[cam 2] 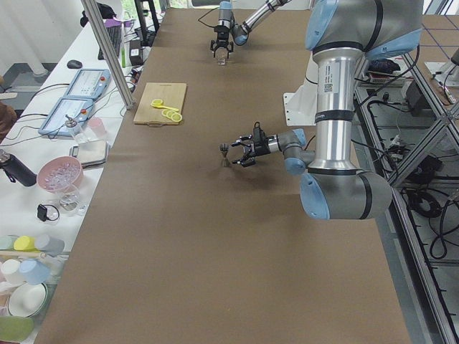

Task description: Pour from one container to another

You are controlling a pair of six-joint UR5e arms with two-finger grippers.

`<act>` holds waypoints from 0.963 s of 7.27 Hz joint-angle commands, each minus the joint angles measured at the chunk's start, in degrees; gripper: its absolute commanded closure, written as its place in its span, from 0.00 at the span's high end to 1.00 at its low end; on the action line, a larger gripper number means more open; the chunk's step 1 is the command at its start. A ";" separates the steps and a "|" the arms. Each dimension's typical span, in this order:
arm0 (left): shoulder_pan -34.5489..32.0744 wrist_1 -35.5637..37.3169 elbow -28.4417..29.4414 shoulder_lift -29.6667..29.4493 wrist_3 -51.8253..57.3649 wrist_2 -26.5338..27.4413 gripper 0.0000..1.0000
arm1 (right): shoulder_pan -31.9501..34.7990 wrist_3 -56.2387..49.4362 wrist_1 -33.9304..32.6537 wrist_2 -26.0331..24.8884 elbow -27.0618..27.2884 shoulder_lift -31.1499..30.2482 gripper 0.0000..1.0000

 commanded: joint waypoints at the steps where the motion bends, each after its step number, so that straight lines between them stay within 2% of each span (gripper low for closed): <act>1: -1.37 0.05 3.06 -1.08 0.05 0.73 0.96 | -0.58 0.00 -0.04 -0.43 0.00 0.01 0.94; 3: -1.46 0.05 5.61 -4.41 0.23 2.49 0.95 | -1.20 0.00 -0.04 -1.13 0.00 0.01 0.93; 4: -1.55 0.14 5.97 -4.78 1.36 3.45 0.88 | -1.38 0.09 -0.04 -1.39 0.00 0.10 0.92; 5: -1.90 1.70 5.98 -4.69 1.81 3.63 0.85 | -1.47 0.09 -0.13 -1.48 0.00 0.36 0.91; 7: -2.25 6.19 5.98 -4.87 1.81 3.63 0.69 | -1.47 0.09 -0.13 -1.49 0.00 0.62 0.84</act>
